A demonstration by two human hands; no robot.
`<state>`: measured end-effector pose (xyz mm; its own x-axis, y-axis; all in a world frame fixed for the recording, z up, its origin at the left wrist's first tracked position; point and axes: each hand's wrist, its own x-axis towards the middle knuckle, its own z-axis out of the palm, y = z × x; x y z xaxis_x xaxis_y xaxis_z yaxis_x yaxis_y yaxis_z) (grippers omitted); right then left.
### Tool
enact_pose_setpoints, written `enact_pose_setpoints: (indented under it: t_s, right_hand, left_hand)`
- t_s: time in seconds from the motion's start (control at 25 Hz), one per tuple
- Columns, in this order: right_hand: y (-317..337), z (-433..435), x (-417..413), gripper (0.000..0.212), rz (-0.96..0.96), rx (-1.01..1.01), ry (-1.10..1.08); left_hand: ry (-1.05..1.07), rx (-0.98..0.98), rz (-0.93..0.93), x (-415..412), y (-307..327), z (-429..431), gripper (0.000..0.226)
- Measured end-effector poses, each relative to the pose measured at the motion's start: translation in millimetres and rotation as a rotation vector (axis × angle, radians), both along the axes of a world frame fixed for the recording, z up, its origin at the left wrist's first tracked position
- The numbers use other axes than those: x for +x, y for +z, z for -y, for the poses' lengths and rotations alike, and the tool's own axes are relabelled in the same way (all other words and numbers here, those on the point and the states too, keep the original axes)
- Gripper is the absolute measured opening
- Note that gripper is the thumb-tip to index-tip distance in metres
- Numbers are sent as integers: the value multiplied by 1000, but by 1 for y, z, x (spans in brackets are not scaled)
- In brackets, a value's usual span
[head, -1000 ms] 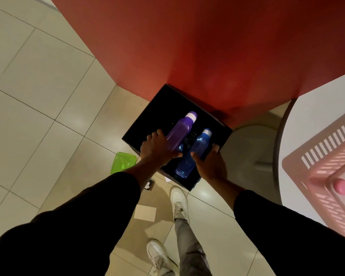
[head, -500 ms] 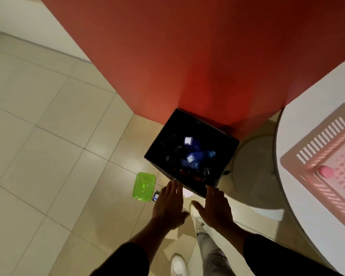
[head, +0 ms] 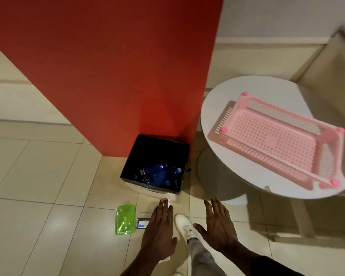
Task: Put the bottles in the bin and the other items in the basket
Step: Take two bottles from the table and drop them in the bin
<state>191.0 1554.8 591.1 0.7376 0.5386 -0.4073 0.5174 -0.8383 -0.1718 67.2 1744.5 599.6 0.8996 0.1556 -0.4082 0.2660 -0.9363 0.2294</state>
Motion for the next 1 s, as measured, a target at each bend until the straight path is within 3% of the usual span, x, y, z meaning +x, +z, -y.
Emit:
enact_pose_setpoints:
  t_s: [0.36,0.68,1.0]
  right_hand:
    - [51,133,-110,99,101,-24,-211]
    - [67,252,-154,100,147,-19,-504]
    - [63,438,-215,99,191,23,-783]
  left_hand:
    - [-388,68,85,-58,28,105,107]
    - [-660,119,147,-35,32,205,108]
    - [-933,142,254,-14,38,386,108]
